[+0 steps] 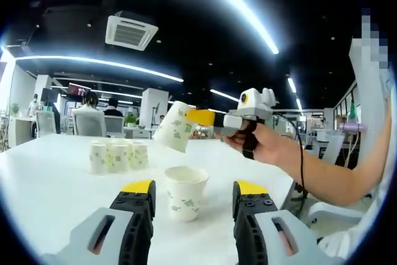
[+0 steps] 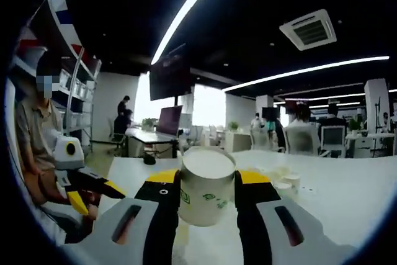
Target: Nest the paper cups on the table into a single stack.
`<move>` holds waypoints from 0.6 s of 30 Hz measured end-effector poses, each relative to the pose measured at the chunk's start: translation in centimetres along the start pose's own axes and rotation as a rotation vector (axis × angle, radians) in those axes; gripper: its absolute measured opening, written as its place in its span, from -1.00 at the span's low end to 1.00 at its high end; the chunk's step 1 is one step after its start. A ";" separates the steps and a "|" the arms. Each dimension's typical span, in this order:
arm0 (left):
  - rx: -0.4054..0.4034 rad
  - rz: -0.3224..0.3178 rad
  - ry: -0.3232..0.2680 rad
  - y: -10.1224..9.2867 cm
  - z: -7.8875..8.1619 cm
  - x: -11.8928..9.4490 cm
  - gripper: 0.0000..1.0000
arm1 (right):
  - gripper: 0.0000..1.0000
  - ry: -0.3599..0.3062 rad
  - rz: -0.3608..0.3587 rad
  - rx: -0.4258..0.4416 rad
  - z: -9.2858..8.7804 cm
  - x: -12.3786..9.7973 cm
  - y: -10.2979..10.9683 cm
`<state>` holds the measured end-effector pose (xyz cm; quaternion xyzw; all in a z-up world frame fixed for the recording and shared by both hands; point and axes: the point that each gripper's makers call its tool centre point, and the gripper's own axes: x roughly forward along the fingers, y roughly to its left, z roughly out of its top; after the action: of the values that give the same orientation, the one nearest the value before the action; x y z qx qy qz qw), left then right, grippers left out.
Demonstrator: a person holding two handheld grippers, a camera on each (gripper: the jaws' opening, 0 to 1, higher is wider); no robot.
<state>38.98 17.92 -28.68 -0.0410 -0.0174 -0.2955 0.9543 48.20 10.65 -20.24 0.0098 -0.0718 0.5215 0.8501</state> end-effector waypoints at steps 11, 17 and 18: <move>-0.231 -0.036 -0.076 -0.2 1.9 -0.8 -0.41 | -0.27 -0.109 0.062 -0.050 1.1 -4.5 7.9; -0.308 -0.089 -0.063 -1.2 1.9 -0.6 -0.51 | -0.27 -0.133 0.070 -0.080 0.4 -5.6 9.8; -0.308 -0.092 -0.063 -1.4 1.8 -0.6 -0.52 | -0.27 -0.134 0.069 -0.086 0.3 -5.7 10.1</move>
<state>37.70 17.25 -26.79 -0.1953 -0.0038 -0.3366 0.9212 36.67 10.14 -21.34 0.0058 -0.1510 0.5451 0.8247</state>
